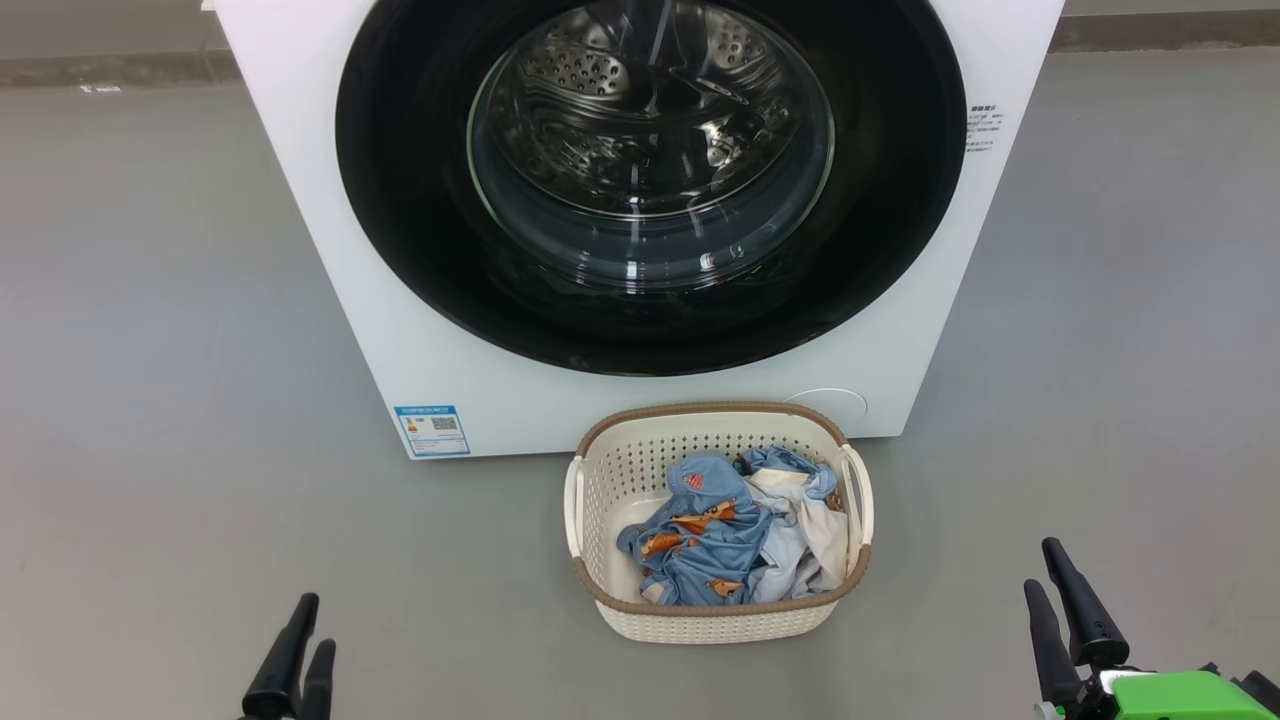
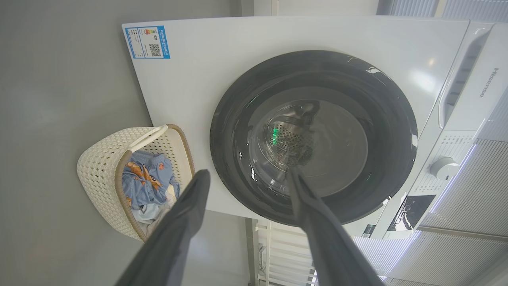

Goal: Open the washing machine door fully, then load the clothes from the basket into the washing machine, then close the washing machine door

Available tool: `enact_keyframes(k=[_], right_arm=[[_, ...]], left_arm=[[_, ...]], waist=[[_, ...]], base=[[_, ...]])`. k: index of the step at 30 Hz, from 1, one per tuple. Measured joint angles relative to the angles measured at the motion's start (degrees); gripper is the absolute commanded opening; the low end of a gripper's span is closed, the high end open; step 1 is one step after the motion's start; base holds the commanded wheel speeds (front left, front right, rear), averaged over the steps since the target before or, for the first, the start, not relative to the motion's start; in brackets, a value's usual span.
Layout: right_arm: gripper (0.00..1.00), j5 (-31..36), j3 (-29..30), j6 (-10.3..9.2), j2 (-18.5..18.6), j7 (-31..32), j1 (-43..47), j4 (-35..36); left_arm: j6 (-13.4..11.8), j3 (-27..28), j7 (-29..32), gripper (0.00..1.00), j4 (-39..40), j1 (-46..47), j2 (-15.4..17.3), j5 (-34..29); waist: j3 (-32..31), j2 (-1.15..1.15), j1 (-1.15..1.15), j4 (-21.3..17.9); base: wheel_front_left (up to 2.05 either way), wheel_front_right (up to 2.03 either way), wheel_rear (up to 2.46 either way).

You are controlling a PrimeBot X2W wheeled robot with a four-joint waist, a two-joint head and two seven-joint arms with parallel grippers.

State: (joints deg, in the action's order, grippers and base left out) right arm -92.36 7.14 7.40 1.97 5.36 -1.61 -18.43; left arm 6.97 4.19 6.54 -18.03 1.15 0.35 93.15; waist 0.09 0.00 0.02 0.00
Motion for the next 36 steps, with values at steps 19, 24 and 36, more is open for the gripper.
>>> enact_keyframes(k=[19, 24, 36], right_arm=[[1.0, 1.18, -2.8, 0.0, 0.03, -3.07, -0.09, 2.54], [1.0, 3.67, -3.25, 0.0, 0.03, -4.0, -0.18, 3.27], [1.0, 11.49, -4.92, 0.0, 0.08, -6.01, -0.55, 4.34]], left_arm=[[0.0, -0.78, -2.11, 1.0, 3.78, 0.01, 0.8, -2.33], [0.01, -2.0, -3.8, 1.0, 4.48, 0.02, 1.9, -3.81], [0.01, -4.83, -6.66, 1.0, 5.95, 0.17, 4.38, -9.12]], waist=[[0.17, 0.0, -0.02, -0.03], [0.17, 0.0, -0.02, -0.09], [0.2, 0.0, -0.02, -0.13]], base=[[0.0, 0.0, 0.0], [0.0, 0.0, 0.0], [0.0, 0.0, 0.0]])
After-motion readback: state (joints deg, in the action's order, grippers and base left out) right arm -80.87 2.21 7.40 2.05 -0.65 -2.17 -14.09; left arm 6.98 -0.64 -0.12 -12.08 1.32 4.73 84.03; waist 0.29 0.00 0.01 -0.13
